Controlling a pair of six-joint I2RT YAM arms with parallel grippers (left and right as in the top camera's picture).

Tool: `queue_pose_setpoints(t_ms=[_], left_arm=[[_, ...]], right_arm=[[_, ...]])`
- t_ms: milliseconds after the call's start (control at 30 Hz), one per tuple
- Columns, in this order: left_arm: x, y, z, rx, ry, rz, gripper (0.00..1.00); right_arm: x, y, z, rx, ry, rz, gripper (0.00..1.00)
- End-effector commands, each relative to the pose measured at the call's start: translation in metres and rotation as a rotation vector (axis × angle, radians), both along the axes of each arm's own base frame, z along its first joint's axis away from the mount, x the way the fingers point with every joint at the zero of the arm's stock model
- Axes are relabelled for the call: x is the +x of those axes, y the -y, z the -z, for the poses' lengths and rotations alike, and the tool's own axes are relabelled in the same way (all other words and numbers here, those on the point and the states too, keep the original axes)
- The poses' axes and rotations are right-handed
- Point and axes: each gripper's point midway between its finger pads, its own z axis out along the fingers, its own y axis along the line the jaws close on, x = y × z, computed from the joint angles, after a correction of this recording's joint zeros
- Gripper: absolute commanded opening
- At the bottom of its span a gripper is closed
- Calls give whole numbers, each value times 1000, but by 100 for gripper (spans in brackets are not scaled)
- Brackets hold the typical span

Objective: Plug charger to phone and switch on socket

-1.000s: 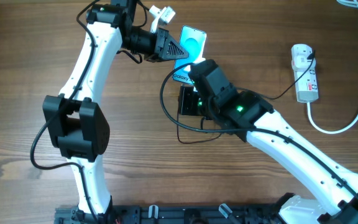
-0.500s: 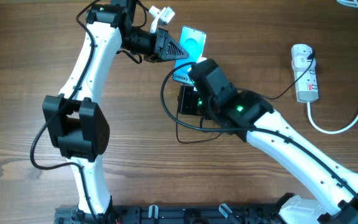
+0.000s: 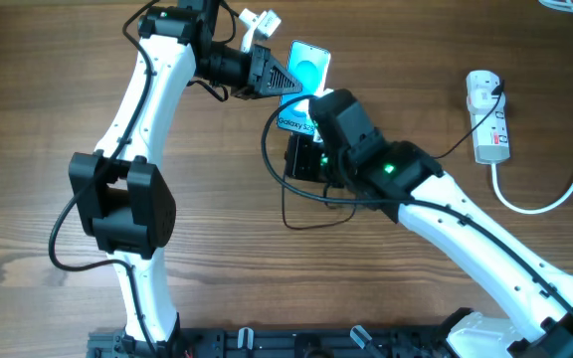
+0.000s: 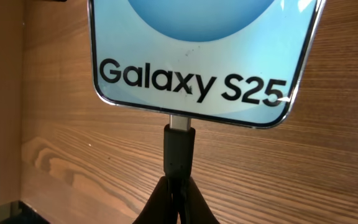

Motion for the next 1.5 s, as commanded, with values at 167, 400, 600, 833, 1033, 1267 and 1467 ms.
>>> queue_pose_setpoints(t_ms=[167, 400, 600, 833, 1033, 1267, 1467], left_arm=[[-9, 3, -17, 1, 15, 10, 4], [-11, 2, -16, 0, 26, 22, 4], [-9, -1, -9, 46, 37, 14, 4], [-11, -1, -10, 43, 24, 14, 4], [-13, 1, -15, 10, 3, 18, 4], [-13, 1, -15, 10, 5, 19, 4], [-13, 1, -14, 17, 12, 20, 4]], right_arm=[[28, 15, -10, -21, 87, 47, 5], [30, 13, -12, -10, 91, 47, 5], [29, 13, -14, 2, 75, 60, 5], [31, 14, -22, -8, 100, 52, 5], [32, 13, -22, -3, 100, 57, 5], [36, 14, -25, 19, 97, 101, 5], [39, 15, -33, 16, 116, 104, 5]])
